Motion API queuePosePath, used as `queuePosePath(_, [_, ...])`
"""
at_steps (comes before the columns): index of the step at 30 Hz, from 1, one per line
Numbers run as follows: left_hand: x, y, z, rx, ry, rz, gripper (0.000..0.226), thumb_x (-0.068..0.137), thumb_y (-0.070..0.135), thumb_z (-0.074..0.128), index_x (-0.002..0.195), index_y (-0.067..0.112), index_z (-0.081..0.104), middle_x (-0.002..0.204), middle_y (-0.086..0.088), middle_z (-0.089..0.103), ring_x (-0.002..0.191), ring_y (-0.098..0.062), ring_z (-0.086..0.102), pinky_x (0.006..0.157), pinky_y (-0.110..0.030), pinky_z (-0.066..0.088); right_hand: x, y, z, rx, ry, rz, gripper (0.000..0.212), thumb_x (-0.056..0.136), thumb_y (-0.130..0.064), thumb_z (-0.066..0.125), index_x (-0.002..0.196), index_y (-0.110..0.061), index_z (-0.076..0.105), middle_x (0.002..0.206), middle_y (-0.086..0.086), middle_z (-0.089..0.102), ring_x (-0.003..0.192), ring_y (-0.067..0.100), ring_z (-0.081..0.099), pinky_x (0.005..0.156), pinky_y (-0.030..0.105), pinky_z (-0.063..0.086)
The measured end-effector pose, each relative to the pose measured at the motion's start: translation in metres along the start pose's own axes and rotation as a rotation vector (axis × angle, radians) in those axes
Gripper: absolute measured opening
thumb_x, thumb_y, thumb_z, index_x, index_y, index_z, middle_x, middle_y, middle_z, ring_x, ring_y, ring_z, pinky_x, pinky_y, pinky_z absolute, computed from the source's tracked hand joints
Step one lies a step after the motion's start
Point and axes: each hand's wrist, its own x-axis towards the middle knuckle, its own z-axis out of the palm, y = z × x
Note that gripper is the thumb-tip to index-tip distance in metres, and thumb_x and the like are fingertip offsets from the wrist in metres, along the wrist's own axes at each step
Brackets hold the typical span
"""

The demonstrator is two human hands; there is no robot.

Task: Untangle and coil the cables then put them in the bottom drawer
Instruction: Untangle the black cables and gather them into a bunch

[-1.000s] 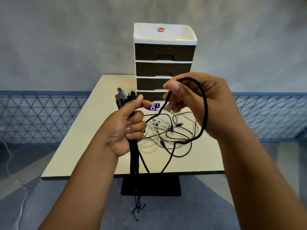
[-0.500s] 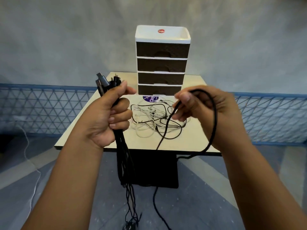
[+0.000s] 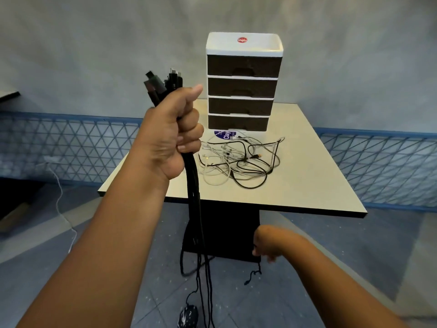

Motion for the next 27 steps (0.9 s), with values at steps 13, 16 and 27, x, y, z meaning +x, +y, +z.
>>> queuePosePath(13, [0.031, -0.023, 0.026, -0.098, -0.140, -0.036, 0.042, 0.101, 0.036, 0.049, 0.064, 0.023, 0.033, 0.047, 0.009, 0.023, 0.036, -0.003, 0.018, 0.032, -0.015, 0.018, -0.090, -0.085, -0.059, 1.144, 0.378, -0.945, 0.017, 0.093, -0.029, 0.056, 0.098, -0.013, 0.061, 0.079, 0.006, 0.067, 0.081, 0.028, 0.066, 0.087, 0.050, 0.051])
queuePosePath(16, [0.047, -0.026, 0.015, -0.222, -0.109, -0.038, 0.033, 0.101, 0.034, 0.048, 0.072, 0.019, 0.043, 0.055, 0.007, 0.034, 0.039, -0.001, 0.027, 0.035, -0.013, 0.025, -0.087, -0.092, -0.051, 1.297, 0.426, -0.942, 0.031, 0.099, -0.033, 0.051, 0.075, -0.015, 0.042, 0.058, 0.004, 0.037, 0.048, 0.017, 0.036, 0.049, 0.037, 0.036])
queuePosePath(27, [0.078, -0.097, -0.044, -0.242, -0.130, -0.513, 0.060, 0.087, 0.053, 0.057, 0.110, -0.001, 0.068, 0.100, -0.008, 0.073, 0.097, -0.021, 0.070, 0.102, -0.042, 0.045, -0.051, -0.092, -0.075, 1.445, 0.294, -0.677, 0.032, 0.104, -0.031, 0.042, 0.076, -0.018, 0.036, 0.058, 0.000, 0.030, 0.046, 0.011, 0.023, 0.046, 0.023, 0.016])
